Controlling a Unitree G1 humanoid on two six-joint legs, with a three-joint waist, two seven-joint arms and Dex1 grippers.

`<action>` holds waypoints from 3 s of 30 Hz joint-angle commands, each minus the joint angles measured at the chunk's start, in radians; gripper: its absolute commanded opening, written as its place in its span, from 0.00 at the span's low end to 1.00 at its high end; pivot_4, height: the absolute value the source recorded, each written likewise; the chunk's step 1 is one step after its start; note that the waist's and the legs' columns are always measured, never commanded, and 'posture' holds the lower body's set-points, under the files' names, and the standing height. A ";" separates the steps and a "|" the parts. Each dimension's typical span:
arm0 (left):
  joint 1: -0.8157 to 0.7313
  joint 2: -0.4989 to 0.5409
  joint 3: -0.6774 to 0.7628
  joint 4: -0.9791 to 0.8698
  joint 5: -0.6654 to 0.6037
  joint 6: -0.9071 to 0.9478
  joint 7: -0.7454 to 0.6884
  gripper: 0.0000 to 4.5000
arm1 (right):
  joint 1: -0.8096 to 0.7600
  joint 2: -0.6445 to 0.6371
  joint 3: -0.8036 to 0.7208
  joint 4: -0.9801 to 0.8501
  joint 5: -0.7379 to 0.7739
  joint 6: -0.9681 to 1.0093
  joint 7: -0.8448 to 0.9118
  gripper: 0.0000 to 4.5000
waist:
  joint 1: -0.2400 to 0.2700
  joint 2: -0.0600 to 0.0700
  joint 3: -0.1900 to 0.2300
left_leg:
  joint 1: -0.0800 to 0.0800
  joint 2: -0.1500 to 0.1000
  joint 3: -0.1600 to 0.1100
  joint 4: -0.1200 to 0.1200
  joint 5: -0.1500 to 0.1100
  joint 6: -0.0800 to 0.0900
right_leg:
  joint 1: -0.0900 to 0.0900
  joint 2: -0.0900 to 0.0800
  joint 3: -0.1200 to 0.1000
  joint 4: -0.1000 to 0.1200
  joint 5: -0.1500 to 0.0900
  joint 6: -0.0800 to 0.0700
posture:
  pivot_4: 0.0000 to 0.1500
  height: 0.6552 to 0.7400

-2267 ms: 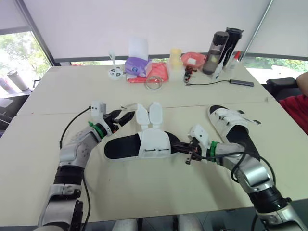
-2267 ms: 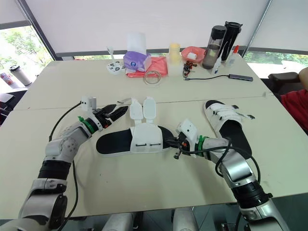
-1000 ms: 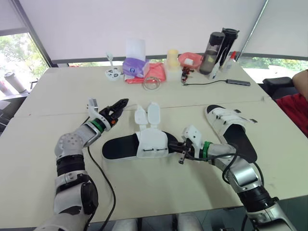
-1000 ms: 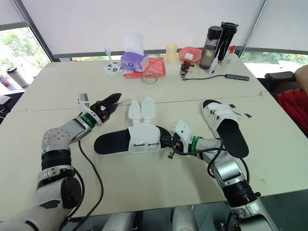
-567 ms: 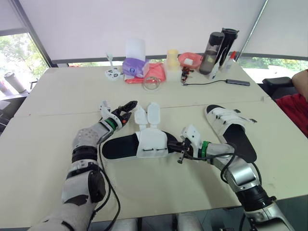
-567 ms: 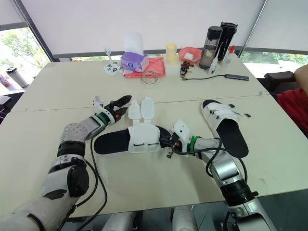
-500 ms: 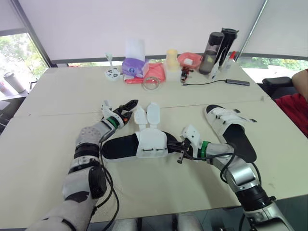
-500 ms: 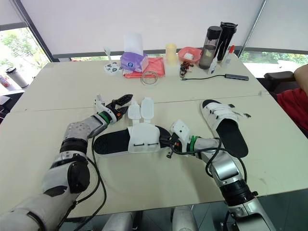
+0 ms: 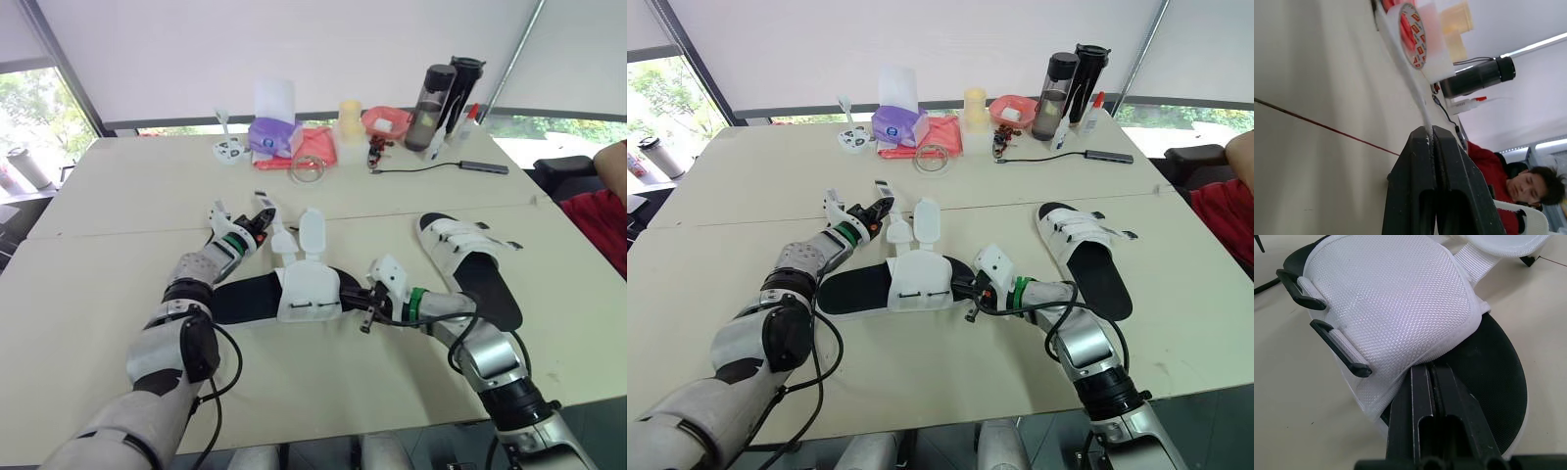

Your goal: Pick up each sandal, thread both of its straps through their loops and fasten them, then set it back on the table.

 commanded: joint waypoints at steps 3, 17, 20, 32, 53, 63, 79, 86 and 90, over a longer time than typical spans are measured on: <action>0.079 0.041 -0.250 -0.405 0.159 -0.118 -0.244 0.01 | 0.020 -0.001 0.028 0.010 -0.010 0.021 0.010 0.00 | -0.001 0.000 0.000 | 0.000 0.000 0.000 -0.001 0.000 0.000 | 0.000 0.000 0.000 0.000 0.000 0.000 | 1.00 1.00; 0.336 0.180 -0.622 -0.716 0.476 -0.816 -0.641 0.01 | 0.040 -0.014 0.033 0.051 -0.028 -0.007 0.028 0.00 | 0.004 0.001 -0.001 | 0.000 0.001 0.000 -0.003 0.000 -0.001 | 0.000 -0.001 0.001 -0.004 -0.001 -0.005 | 1.00 1.00; 0.365 0.187 -0.640 -0.724 0.492 -0.955 -0.665 0.01 | 0.048 -0.016 0.030 0.049 -0.029 -0.012 0.026 0.00 | 0.007 0.002 -0.001 | -0.001 0.001 -0.001 -0.003 0.000 -0.001 | 0.000 -0.001 0.001 -0.006 -0.001 -0.005 | 1.00 1.00; 0.188 0.254 -0.658 -0.244 0.846 -1.904 -0.470 0.01 | 0.057 -0.005 0.021 0.063 -0.036 -0.028 0.003 0.00 | 0.011 0.002 -0.002 | -0.001 0.001 0.000 -0.003 0.000 0.000 | 0.002 -0.001 0.000 -0.010 0.001 -0.006 | 1.00 1.00; 0.043 0.599 -1.152 -0.489 2.384 -1.668 1.512 0.06 | 0.039 0.001 0.022 0.112 -0.043 -0.055 -0.005 0.00 | 0.010 0.002 -0.002 | 0.002 0.000 0.002 -0.002 0.000 0.000 | 0.003 0.000 -0.001 -0.001 -0.002 0.006 | 1.00 1.00; -0.030 0.705 -1.408 -0.389 2.352 -1.599 1.817 0.62 | 0.034 0.005 0.026 0.134 -0.046 -0.071 -0.009 0.00 | 0.002 0.001 -0.002 | 0.002 0.001 0.003 -0.003 0.000 0.000 | 0.000 0.000 -0.001 0.001 -0.003 0.007 | 1.00 1.00; 0.432 0.972 -1.289 -1.073 -0.021 -1.037 0.179 0.62 | 0.037 0.005 0.028 0.160 -0.049 -0.093 0.001 0.00 | -0.011 0.000 -0.003 | 0.000 0.010 0.004 -0.003 0.000 -0.001 | 0.000 -0.003 -0.001 -0.004 -0.001 -0.008 | 1.00 1.00; 0.672 1.006 -0.974 -1.370 -0.452 -0.505 -0.057 0.62 | 0.016 0.020 0.038 0.193 -0.049 -0.103 0.007 0.00 | -0.017 0.010 -0.008 | 0.003 0.011 0.002 -0.007 -0.002 -0.003 | 0.004 0.000 -0.002 -0.012 -0.002 -0.009 | 1.00 1.00; 0.783 0.894 -0.848 -1.433 -0.489 -0.358 0.000 0.62 | 0.008 0.031 0.040 0.200 -0.048 -0.104 0.008 0.00 | -0.019 0.008 -0.008 | 0.010 0.012 0.004 -0.015 0.000 0.000 | 0.007 0.002 -0.002 -0.014 -0.004 -0.011 | 1.00 1.00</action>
